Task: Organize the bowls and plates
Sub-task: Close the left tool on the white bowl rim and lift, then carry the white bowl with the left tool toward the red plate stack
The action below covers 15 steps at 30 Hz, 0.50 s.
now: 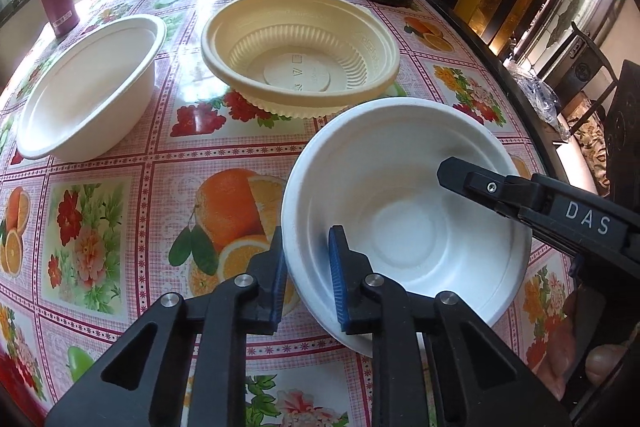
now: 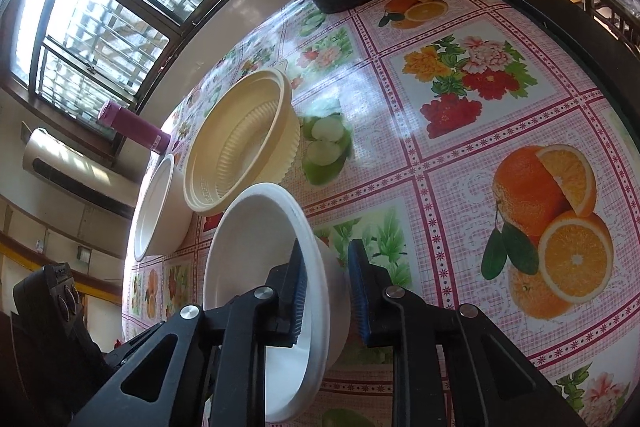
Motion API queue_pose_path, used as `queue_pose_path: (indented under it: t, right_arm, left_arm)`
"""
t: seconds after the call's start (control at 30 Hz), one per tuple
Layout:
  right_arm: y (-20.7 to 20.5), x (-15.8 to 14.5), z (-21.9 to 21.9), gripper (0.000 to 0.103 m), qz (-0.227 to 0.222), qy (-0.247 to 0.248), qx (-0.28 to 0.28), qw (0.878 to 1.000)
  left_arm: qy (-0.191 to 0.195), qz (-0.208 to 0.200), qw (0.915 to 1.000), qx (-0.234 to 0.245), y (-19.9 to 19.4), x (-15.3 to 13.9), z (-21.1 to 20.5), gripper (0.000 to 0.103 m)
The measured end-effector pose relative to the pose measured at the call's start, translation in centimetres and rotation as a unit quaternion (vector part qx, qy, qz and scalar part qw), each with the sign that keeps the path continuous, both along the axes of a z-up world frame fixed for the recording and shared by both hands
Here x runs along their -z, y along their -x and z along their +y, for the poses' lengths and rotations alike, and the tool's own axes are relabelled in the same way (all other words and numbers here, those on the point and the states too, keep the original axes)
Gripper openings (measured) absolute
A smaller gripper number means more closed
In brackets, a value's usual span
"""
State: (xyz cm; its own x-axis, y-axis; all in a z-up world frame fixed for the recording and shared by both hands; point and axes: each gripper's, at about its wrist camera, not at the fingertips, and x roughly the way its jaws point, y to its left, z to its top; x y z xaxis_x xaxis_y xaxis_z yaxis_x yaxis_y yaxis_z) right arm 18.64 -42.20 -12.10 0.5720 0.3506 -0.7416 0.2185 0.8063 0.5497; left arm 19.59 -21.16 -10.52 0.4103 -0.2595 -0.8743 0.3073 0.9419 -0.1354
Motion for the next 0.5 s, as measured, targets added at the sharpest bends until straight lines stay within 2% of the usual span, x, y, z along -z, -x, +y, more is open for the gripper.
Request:
queue_pose_path:
  t: [0.1, 0.5]
  right_arm:
    - [0.5, 0.2, 0.5, 0.021, -0.005, -0.002, 0.0, 1.0]
    - [3.2, 0.3, 3.5, 0.021, -0.031, 0.008, 0.001, 0.999]
  left_arm:
    - [0.009, 0.005, 0.9999, 0.001, 0.4, -0.1, 0.7, 0.016]
    - [-0.005, -0.005, 1.0, 0.002, 2.4, -0.7, 3.0, 0.015]
